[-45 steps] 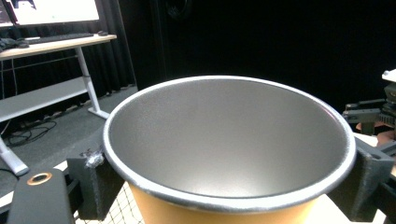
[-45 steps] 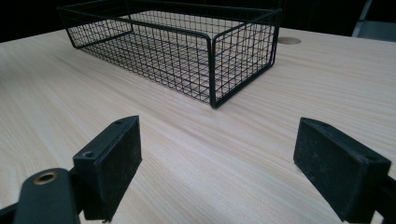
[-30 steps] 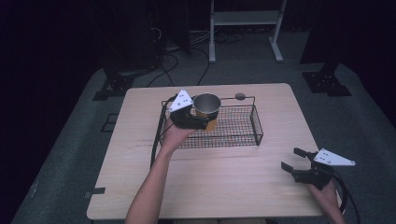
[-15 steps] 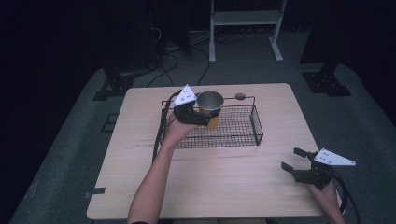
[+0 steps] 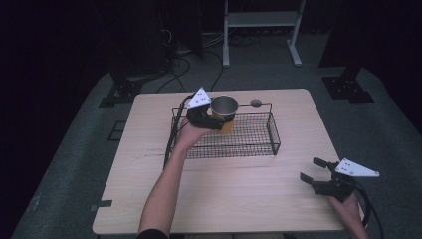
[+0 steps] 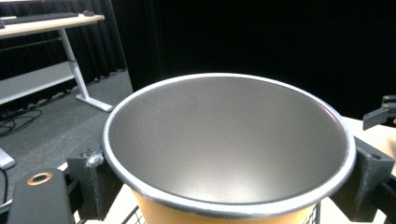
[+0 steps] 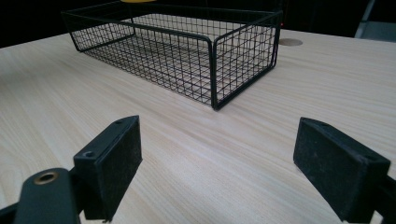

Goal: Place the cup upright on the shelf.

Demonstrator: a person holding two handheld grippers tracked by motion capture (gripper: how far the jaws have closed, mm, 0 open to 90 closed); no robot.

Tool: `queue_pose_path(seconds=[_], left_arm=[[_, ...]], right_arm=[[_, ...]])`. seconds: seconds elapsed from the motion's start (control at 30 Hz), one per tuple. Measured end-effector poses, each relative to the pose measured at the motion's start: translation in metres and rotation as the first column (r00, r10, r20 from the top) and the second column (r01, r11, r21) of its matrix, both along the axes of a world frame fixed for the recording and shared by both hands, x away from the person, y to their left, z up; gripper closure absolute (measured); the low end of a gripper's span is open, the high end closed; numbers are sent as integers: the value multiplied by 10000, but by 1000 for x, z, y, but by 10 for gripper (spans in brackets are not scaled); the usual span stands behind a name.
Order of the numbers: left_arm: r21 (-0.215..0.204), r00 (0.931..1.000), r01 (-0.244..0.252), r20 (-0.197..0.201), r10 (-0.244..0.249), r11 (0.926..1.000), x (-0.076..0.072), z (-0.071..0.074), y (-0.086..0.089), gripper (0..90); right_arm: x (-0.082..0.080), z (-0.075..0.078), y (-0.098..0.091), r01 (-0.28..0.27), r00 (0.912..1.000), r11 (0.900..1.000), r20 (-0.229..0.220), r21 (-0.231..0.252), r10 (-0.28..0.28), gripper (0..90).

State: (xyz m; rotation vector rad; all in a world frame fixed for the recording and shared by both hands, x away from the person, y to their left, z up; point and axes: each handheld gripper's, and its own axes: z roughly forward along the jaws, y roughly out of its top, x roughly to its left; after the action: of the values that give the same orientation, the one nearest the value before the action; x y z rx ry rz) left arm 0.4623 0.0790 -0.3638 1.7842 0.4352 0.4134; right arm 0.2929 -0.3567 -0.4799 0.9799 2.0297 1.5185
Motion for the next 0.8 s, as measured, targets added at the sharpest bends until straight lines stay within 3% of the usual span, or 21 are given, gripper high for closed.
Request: queue_pose_path(seconds=[0.57,0.8], left_arm=[[439,9992,104,-390,-87,9990,15,-17,-8,124],[304,9978,211,-642,-191,9993,20,-26,-8,124]], right_arm=[[0,0,-1,-19,10000,9999,-27,111,19,143],[0,0,-1,-14,10000,9999,-25,110,15,143]])
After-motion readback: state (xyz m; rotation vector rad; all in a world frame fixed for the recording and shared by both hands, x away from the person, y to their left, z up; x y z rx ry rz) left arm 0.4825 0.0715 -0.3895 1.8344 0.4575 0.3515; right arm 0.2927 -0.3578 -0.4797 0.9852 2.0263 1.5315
